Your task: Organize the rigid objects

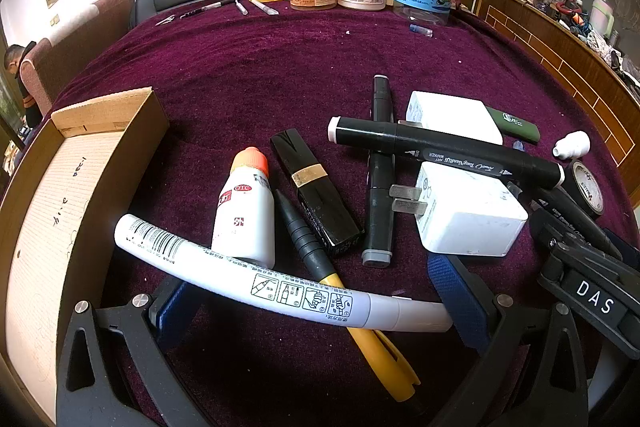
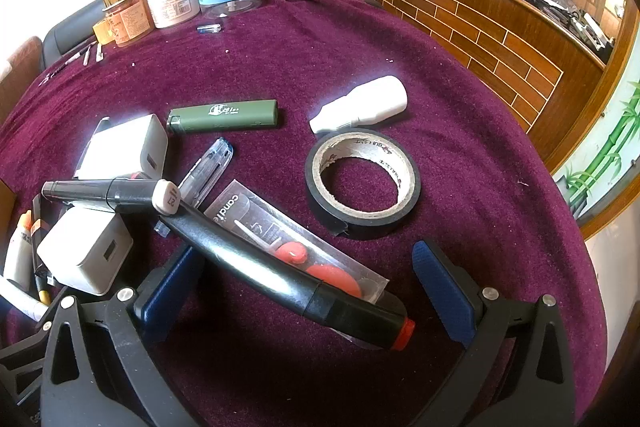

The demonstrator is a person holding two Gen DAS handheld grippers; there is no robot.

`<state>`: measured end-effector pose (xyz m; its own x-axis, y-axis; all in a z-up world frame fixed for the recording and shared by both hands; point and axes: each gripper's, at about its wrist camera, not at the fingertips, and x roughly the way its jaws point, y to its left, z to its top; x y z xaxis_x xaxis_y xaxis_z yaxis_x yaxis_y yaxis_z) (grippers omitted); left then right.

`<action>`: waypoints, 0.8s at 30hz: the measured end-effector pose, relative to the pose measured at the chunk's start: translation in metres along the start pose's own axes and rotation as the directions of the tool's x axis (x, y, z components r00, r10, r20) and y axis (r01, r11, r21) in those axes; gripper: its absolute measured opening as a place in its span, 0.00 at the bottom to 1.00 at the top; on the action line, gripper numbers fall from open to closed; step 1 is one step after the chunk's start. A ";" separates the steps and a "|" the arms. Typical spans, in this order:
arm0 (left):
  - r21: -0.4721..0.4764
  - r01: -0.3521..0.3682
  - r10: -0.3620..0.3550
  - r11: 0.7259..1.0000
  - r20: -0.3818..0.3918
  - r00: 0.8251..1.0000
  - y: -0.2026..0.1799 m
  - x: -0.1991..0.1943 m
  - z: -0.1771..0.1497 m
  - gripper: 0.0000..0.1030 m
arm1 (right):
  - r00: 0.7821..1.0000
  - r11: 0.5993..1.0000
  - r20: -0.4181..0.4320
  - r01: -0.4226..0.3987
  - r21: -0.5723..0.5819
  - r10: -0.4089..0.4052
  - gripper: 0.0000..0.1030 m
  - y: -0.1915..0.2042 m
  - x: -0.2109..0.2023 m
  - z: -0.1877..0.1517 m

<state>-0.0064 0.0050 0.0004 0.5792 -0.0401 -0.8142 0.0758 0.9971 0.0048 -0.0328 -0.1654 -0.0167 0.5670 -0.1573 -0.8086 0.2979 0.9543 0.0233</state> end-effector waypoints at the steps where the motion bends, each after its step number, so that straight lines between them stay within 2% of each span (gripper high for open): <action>1: 0.000 0.000 0.000 1.000 0.000 1.000 0.000 0.000 0.000 0.99 | 1.000 1.000 0.000 0.000 0.000 0.000 1.00 0.000 0.000 0.000; 6: 0.000 0.000 0.000 1.000 0.000 1.000 0.000 0.000 0.000 0.99 | 0.999 0.999 -0.005 -0.037 -0.018 0.037 1.00 -0.002 0.000 0.000; 12: 0.000 0.000 0.000 1.000 0.000 1.000 0.000 0.000 0.000 0.99 | 0.991 0.988 -0.089 -0.108 -0.110 0.098 1.00 -0.005 0.000 0.004; 16: 0.002 0.000 0.000 1.000 -0.010 1.000 0.000 0.000 0.001 0.99 | 0.991 0.989 -0.102 -0.099 -0.111 0.088 1.00 -0.004 0.000 0.002; 19: 0.028 0.018 -0.016 0.999 -0.061 0.998 0.001 -0.002 0.001 0.99 | 0.988 0.986 -0.121 -0.109 -0.126 0.094 1.00 -0.005 -0.001 0.001; 22: 0.068 0.045 -0.040 0.997 -0.079 0.996 0.002 -0.012 -0.013 0.99 | 0.986 0.982 -0.138 -0.118 -0.148 0.098 1.00 -0.005 -0.007 -0.005; 24: 0.072 0.045 -0.041 0.996 -0.060 0.997 0.003 -0.019 -0.022 0.99 | 0.984 0.979 -0.149 -0.125 -0.160 0.102 1.00 -0.006 -0.011 -0.010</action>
<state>-0.0354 0.0100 0.0031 0.5263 -0.0768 -0.8468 0.1602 0.9870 0.0101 -0.0488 -0.1671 -0.0137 0.4739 -0.0199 -0.8804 0.0974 0.9948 0.0299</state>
